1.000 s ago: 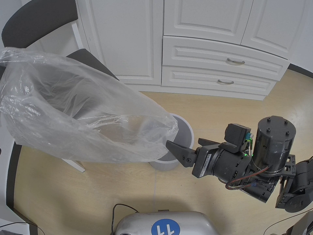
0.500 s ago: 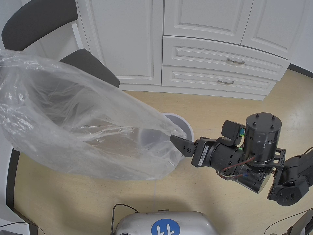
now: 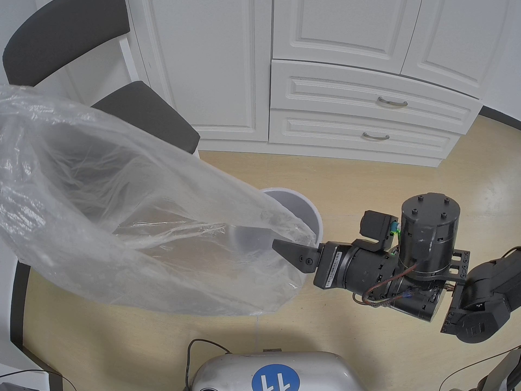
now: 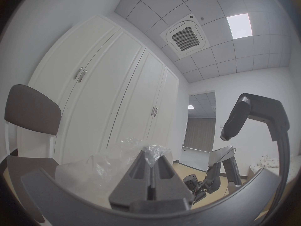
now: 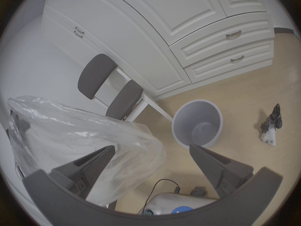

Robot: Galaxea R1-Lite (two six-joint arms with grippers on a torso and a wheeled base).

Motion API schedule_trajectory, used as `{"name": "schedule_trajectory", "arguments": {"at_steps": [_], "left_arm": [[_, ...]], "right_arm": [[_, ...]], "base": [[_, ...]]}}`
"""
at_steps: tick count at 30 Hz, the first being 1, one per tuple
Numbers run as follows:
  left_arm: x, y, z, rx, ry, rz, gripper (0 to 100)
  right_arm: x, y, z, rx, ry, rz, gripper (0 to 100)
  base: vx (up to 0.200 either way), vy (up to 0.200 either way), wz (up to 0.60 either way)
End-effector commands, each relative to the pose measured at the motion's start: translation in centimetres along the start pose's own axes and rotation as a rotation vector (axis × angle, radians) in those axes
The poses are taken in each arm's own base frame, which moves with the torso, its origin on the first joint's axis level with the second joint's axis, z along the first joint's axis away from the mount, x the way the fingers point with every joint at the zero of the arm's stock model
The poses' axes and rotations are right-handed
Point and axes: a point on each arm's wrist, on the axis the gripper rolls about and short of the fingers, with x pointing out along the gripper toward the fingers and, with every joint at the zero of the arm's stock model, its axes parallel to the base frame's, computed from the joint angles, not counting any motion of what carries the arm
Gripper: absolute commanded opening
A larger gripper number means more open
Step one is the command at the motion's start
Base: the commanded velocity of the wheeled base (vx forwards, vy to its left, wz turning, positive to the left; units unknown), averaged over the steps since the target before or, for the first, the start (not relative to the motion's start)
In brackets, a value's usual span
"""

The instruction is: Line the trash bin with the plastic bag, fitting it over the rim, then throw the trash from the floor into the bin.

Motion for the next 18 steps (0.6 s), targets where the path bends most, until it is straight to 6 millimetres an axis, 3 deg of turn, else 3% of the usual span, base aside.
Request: {"name": "schedule_trajectory", "arguments": {"at_steps": [1,18], "left_arm": [[-0.1,-0.27,0.42,-0.032,-0.02,-0.023,0],[-0.18,-0.43,0.75,-0.091,-0.035,-0.038,0]], "right_arm": [[0.1,-0.11,-0.21,0.003,0.006,0.001,100],[-0.47,0.2,-0.75,0.029,0.054,0.061,100]], "base": [[0.0,0.0,0.0],[0.0,0.0,0.0]]}}
